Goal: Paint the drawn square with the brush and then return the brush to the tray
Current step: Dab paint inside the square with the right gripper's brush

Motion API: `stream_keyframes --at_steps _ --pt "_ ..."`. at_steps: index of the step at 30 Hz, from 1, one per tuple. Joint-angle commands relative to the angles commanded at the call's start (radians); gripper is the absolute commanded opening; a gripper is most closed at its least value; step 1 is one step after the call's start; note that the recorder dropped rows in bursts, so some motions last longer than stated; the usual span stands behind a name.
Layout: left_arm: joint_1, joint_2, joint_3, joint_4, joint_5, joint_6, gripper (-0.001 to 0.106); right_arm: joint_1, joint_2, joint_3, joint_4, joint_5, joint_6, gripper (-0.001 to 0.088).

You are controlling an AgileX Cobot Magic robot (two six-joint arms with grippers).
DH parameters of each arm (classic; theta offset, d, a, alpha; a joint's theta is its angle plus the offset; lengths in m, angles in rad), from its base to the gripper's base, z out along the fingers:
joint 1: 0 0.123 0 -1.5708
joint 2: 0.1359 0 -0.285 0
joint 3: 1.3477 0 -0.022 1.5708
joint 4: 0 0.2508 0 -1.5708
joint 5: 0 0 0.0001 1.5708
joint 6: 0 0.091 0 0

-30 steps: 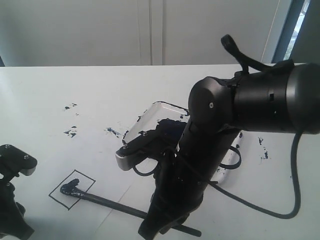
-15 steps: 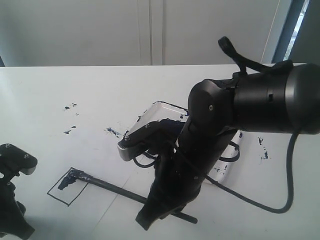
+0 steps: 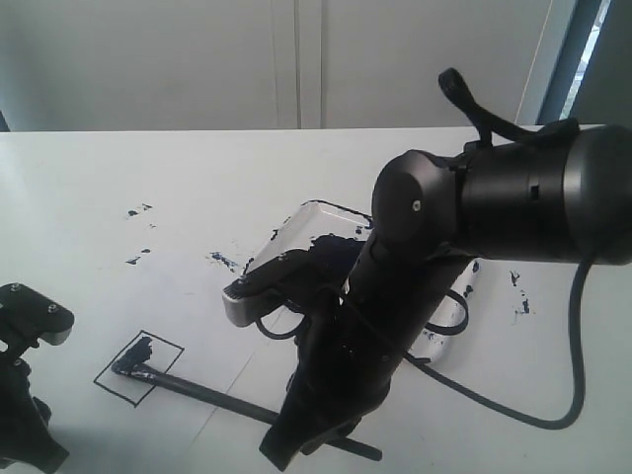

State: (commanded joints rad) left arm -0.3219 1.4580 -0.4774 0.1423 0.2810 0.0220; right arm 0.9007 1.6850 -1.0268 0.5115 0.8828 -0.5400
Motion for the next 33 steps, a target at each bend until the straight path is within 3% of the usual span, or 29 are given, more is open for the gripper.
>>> stream_keyframes --at_steps 25,33 --pt "0.0 0.0 0.0 0.0 0.002 0.0 0.045 0.0 0.032 0.0 -0.127 -0.136 0.11 0.0" --pt "0.0 0.0 0.0 0.0 0.002 0.0 0.045 0.0 0.032 0.0 -0.131 -0.112 0.118 0.0"
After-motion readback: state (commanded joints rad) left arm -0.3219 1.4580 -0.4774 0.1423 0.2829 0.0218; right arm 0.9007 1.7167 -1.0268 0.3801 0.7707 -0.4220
